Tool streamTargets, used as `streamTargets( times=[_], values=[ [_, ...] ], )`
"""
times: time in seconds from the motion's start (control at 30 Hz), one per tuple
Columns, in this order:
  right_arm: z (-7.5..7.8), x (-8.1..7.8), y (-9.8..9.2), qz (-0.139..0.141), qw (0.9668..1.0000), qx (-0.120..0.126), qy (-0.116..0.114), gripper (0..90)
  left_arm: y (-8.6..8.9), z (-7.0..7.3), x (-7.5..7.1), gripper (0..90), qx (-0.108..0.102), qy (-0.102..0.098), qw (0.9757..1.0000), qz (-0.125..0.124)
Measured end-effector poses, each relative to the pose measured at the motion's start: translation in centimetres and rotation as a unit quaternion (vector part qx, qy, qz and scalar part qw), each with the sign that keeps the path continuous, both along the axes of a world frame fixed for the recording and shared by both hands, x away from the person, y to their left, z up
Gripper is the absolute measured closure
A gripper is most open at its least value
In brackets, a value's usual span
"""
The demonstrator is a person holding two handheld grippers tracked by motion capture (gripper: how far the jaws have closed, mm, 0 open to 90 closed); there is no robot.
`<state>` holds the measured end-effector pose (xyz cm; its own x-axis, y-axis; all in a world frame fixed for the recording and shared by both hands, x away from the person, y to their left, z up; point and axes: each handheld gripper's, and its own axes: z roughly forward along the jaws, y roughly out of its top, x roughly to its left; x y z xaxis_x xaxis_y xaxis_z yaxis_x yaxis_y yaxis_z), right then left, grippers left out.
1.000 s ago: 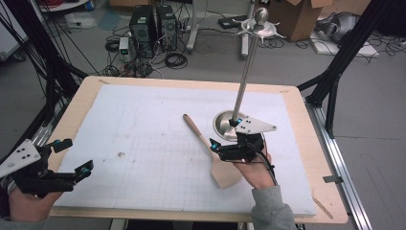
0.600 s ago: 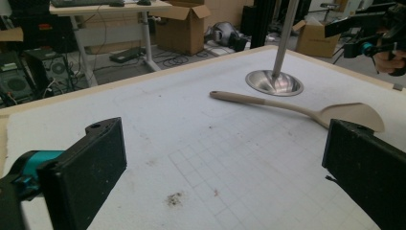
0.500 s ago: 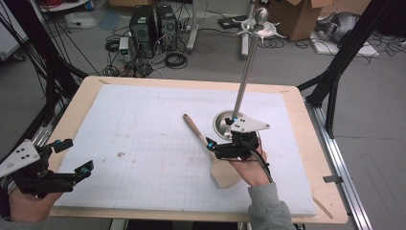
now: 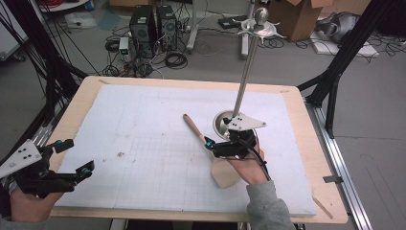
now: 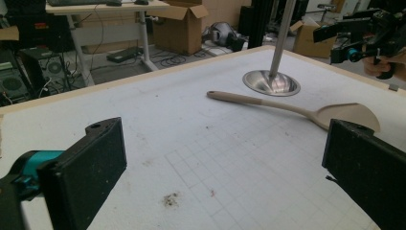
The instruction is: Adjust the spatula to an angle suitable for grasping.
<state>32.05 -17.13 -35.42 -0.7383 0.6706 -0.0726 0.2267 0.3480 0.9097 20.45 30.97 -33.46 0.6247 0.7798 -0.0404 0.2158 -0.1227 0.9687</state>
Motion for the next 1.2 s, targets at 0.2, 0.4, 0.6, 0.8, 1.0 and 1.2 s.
streamTargets(
  times=[0.2,0.4,0.6,0.8,1.0,1.2],
  values=[
    [-0.3,0.4,0.2,0.000,1.0000,0.001,-0.001,9.6,-0.2,-0.1,0.0,1.7,0.001,0.002,1.0000,-0.001],
    [-0.7,0.8,0.4,-0.001,1.0000,-0.006,0.006,9.6,-0.3,-0.1,0.0,1.7,0.002,0.003,1.0000,-0.002],
    [-1.2,1.3,0.8,-0.007,0.9997,-0.016,0.016,9.6,-0.3,-0.1,0.0,1.7,0.003,0.002,1.0000,-0.003],
    [-1.5,1.5,1.1,-0.008,0.9995,-0.023,0.017,9.6,-0.2,-0.1,0.0,1.7,0.003,0.002,1.0000,-0.003],
    [-2.0,1.9,1.4,-0.006,0.9992,-0.031,0.024,9.6,-0.2,-0.1,-0.1,1.7,0.003,0.002,1.0000,-0.003],
    [-2.3,2.1,1.5,-0.009,0.9990,-0.033,0.028,9.6,-0.2,-0.1,-0.1,1.7,0.003,0.003,1.0000,-0.002]
  ],
)
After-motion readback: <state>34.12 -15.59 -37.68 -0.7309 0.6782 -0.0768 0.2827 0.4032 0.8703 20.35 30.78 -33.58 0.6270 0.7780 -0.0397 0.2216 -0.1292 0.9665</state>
